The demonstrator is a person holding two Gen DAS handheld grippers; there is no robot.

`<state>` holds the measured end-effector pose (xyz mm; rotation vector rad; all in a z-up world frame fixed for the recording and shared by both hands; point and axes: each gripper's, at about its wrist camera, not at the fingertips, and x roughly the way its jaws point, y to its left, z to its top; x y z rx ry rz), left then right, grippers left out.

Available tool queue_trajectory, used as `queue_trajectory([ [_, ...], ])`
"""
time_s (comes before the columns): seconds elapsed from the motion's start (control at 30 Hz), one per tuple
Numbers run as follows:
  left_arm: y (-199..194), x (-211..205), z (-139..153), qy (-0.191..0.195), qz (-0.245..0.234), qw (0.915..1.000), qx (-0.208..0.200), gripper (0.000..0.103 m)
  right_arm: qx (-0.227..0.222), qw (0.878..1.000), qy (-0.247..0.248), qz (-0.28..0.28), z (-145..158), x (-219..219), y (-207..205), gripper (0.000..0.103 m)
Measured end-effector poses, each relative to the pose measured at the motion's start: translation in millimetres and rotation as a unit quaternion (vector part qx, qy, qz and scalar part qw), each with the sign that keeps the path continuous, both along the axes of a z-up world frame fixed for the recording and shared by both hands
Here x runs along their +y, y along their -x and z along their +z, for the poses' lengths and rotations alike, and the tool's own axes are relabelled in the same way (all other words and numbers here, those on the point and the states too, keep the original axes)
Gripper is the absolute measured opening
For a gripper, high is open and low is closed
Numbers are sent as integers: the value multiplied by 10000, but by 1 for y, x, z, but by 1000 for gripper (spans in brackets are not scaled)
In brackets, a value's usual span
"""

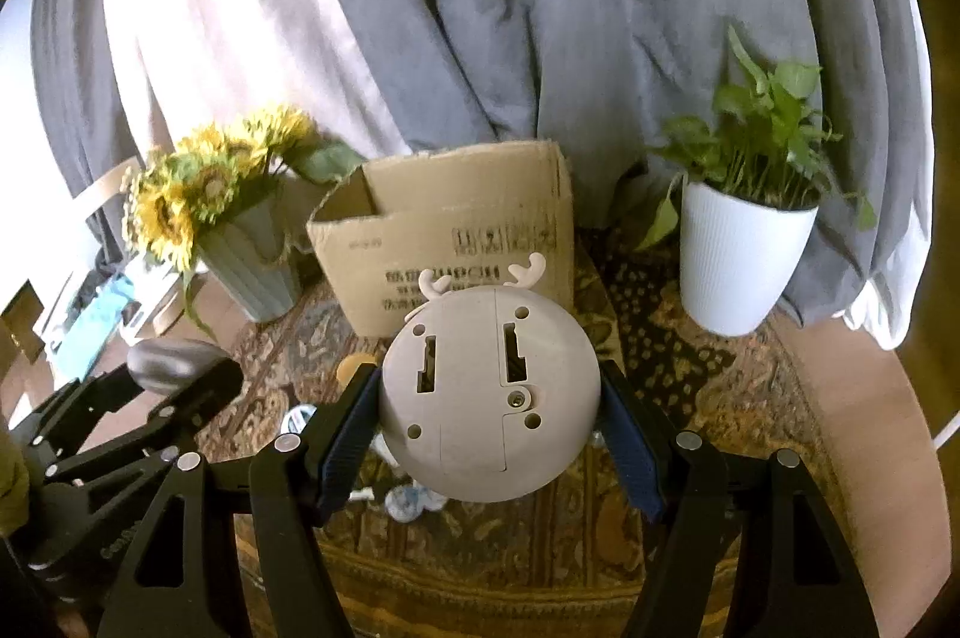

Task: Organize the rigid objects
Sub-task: 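Lift and carry both held objects over the open cardboard box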

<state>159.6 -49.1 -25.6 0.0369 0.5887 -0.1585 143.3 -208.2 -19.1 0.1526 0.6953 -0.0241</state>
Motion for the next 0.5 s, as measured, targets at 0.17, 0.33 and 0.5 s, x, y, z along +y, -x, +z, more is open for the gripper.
queue_trajectory([
  [0.17,-18,-4,15,60,-62,9999,-122,64,-139,9999,27,-31,13,-5,-13,71],
  [0.33,-39,-8,25,82,-117,9997,-203,64,-237,9997,36,-42,23,-7,-31,71],
  [0.5,-66,-8,29,96,-126,9996,-219,64,-263,9996,39,-14,27,-5,-57,71],
])
